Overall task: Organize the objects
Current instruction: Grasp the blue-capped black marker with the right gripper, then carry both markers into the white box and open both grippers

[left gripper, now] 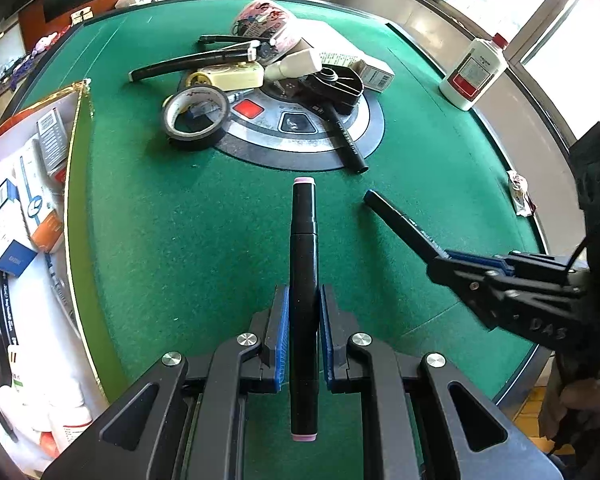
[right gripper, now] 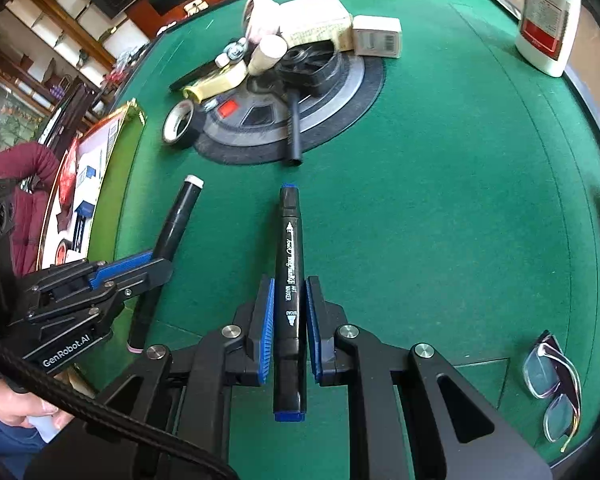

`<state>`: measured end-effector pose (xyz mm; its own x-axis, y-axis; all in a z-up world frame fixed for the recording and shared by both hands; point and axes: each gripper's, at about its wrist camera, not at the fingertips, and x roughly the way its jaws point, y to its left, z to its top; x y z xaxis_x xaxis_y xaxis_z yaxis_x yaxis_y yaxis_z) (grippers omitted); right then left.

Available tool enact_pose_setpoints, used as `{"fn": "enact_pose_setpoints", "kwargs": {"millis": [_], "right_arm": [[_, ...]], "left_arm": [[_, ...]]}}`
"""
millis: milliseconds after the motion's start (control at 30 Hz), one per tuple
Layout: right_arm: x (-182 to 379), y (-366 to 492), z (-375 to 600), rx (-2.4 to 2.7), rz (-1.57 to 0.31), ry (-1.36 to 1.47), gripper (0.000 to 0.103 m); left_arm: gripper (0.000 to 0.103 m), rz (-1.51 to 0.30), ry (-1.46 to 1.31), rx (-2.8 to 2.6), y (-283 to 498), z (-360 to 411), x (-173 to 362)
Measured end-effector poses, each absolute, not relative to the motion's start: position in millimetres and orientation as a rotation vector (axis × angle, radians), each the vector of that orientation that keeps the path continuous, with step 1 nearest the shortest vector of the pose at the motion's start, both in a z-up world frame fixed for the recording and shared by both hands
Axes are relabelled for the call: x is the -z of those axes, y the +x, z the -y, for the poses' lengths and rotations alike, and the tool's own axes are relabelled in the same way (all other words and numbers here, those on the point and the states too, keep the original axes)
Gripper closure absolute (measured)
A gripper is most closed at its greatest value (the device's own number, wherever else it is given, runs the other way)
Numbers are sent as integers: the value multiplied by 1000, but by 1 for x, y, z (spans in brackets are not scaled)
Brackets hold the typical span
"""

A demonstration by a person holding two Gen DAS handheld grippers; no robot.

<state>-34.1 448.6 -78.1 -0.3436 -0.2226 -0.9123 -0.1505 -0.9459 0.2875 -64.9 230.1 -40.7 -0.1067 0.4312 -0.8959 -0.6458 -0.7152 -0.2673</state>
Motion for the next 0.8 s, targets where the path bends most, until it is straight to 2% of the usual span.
{"fn": "enact_pose_setpoints", "kwargs": {"millis": [300, 333, 400, 467, 500, 600, 800], "right_arm": [[94, -45, -424, 2500, 299, 1894, 89], [97, -48, -422, 2493, 276, 1913, 84], [97, -51, -415, 2503, 202, 1907, 82], [97, -52, -412, 2519, 143, 1895, 87], [97, -51, -414, 2514, 176, 1892, 89], [97, -48, -426, 2449, 435, 1851, 91], [76, -52, -412, 2419, 525, 1736, 90]], "left_arm": [[92, -230, -1448, -1916, -67, -209, 40], [92, -230, -1448, -1917, -67, -208, 39], [92, -225, -1448, -1920, -67, -204, 39], [92, -216, -1444, -1925, -68, -200, 38], [92, -213, -1442, -1929, -69, -197, 37], [92, -191, -1438, -1940, -73, -190, 33], [92, -137, -1408, -1970, -81, -171, 15]]}}
